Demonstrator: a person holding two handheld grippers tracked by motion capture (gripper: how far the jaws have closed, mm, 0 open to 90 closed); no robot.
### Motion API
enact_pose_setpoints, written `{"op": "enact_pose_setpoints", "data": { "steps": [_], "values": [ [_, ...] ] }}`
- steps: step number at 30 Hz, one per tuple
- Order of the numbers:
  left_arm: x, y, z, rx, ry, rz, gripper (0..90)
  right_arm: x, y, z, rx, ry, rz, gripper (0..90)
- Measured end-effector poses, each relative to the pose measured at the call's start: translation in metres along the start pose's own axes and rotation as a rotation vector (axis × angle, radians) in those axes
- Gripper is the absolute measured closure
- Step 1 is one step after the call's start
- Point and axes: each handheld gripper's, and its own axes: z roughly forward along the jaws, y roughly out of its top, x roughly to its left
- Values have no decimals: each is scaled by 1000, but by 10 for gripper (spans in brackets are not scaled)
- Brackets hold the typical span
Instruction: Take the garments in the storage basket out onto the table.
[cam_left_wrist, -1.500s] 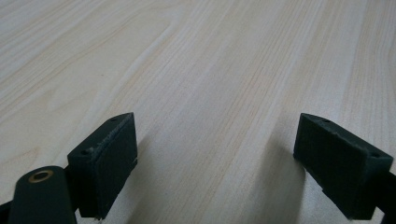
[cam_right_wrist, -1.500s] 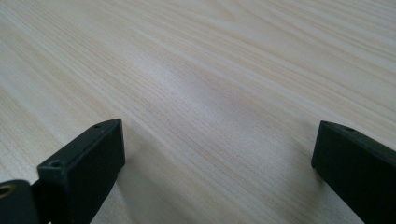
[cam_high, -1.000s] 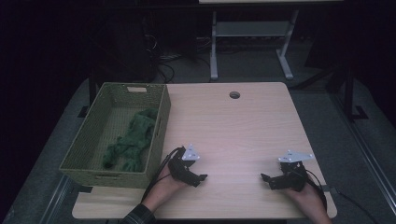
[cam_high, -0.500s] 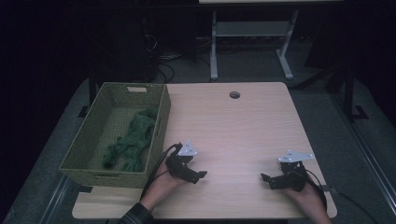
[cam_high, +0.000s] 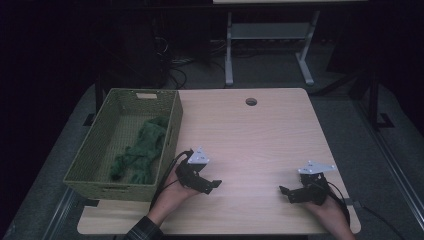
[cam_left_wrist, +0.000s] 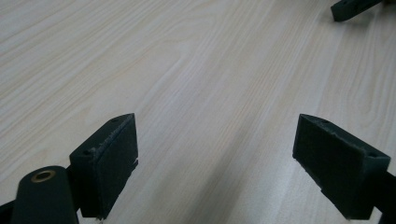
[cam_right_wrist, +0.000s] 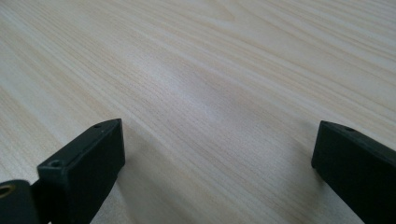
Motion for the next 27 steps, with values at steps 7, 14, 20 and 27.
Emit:
{"op": "enact_pose_setpoints", "data": {
  "steps": [7, 14, 20, 27],
  "values": [
    [-1, 6, -6, -11, -5, -7, 136, 0, 0, 0, 0, 0, 0, 24],
    [-1, 12, -13, -17, -12, 2, 136, 0, 0, 0, 1, 0, 1, 24],
    [0, 16, -17, -31, -16, -5, 136, 0, 0, 0, 1, 0, 1, 24],
    [-1, 21, -21, -32, -23, -5, 135, 0, 0, 0, 3, 0, 5, 24]
  ]
}}
